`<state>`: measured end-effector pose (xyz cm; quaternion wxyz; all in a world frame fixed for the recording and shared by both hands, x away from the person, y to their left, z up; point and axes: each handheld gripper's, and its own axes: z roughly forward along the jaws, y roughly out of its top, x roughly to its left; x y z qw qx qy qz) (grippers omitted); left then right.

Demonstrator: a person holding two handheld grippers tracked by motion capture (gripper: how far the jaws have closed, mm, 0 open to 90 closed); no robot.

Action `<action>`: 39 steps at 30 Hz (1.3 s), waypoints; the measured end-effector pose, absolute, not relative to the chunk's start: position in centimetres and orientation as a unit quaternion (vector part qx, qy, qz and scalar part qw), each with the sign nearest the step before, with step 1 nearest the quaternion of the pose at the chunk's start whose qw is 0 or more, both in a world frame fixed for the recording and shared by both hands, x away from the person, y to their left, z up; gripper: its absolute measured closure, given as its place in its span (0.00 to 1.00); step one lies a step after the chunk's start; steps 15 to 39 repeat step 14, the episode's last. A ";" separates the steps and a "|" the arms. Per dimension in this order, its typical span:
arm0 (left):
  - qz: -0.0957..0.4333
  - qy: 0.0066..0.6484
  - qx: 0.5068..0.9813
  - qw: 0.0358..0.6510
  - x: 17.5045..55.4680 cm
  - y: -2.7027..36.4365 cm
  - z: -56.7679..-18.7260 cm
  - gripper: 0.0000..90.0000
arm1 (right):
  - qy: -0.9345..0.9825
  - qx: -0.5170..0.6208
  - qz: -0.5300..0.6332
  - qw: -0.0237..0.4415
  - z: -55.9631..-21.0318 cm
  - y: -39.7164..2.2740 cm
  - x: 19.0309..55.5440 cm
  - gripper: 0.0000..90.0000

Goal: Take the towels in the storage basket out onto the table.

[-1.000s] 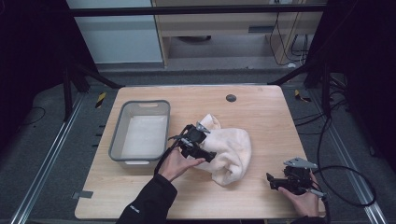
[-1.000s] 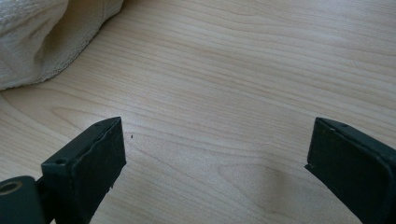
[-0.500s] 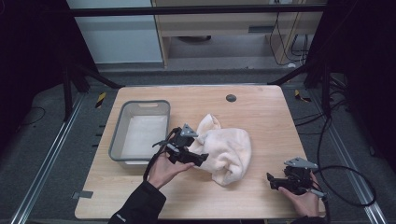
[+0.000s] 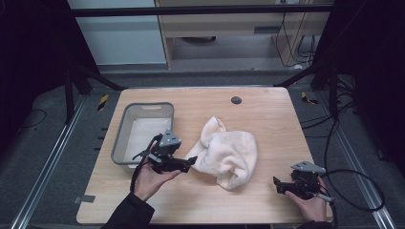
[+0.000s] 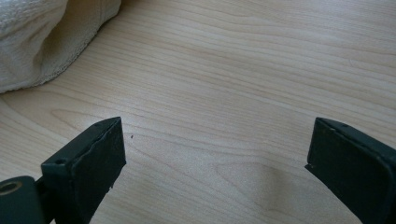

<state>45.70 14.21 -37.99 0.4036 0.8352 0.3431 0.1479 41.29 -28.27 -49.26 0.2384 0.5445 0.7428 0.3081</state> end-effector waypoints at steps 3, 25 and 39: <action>0.158 0.350 0.828 0.408 45.4 15.3 -38.2 0.24 | 0.743 0.544 0.308 0.238 -49.3 -28.3 41.3 0.05; 0.175 0.370 0.805 0.430 44.1 18.8 -38.4 0.24 | 0.743 0.546 0.306 0.238 -49.3 -28.2 41.2 0.05; 0.175 0.370 0.805 0.430 44.1 18.8 -38.4 0.24 | 0.743 0.546 0.306 0.238 -49.3 -28.2 41.2 0.05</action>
